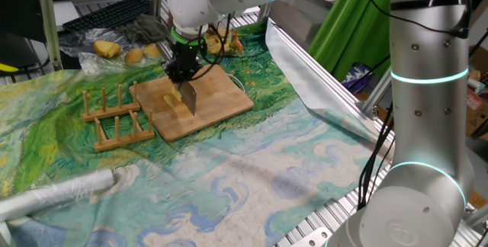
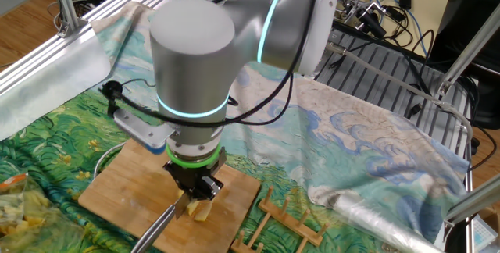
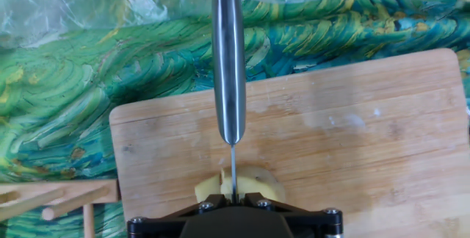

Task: Chop the potatoes

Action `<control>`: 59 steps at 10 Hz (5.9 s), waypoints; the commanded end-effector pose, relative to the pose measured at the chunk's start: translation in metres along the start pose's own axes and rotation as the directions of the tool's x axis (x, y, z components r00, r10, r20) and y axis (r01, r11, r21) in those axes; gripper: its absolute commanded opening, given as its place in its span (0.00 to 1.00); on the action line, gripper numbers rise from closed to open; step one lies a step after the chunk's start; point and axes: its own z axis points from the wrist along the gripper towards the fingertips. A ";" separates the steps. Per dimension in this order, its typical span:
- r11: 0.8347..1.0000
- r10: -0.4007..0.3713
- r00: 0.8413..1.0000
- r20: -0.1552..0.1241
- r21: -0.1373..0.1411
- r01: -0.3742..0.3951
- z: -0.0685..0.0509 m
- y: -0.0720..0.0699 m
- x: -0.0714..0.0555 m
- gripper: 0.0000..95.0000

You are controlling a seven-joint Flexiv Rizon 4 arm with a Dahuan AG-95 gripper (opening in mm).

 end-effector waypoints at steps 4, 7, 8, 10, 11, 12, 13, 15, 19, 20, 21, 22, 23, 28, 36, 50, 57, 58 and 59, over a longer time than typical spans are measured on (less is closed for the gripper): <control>1.000 -0.004 1.000 0.020 -0.021 0.004 0.040 0.006 -0.002 0.00; 1.000 -0.001 1.000 0.026 -0.015 0.001 0.058 0.006 -0.003 0.00; 1.000 0.000 1.000 0.024 -0.016 0.000 0.058 0.006 -0.004 0.00; 1.000 -0.001 1.000 0.018 -0.017 0.001 0.057 0.006 -0.004 0.00; 1.000 -0.002 1.000 0.016 -0.014 0.003 0.056 0.006 -0.004 0.00; 1.000 -0.003 1.000 -0.004 -0.009 0.003 0.052 0.006 -0.004 0.00; 1.000 -0.005 1.000 -0.012 -0.008 0.005 0.043 0.006 -0.003 0.00; 1.000 -0.006 1.000 -0.022 -0.005 0.006 0.032 0.005 -0.004 0.00; 1.000 -0.001 0.999 -0.036 0.007 0.001 0.012 0.002 -0.002 0.00; 1.000 -0.001 0.999 -0.037 0.008 0.002 0.012 0.002 -0.002 0.00; 1.000 -0.001 0.999 -0.036 0.008 0.001 0.011 0.002 -0.002 0.00; 1.000 0.001 0.999 -0.036 0.010 0.000 0.009 0.001 -0.002 0.00; 1.000 0.001 0.999 -0.037 0.012 0.000 0.006 0.001 -0.001 0.00; 1.000 0.002 0.999 -0.045 0.020 -0.001 -0.013 -0.004 0.002 0.00; 1.000 0.008 1.000 0.028 -0.023 -0.007 0.066 0.002 -0.004 0.00; 1.000 0.007 0.999 -0.036 0.020 -0.006 0.012 -0.003 -0.002 0.00; 1.000 0.020 1.000 -0.021 -0.020 -0.020 0.037 -0.001 -0.001 0.00; 1.000 0.016 1.000 0.002 -0.023 -0.016 0.057 0.001 -0.002 0.00; 1.000 0.016 1.000 0.011 -0.017 -0.016 0.067 0.001 -0.002 0.00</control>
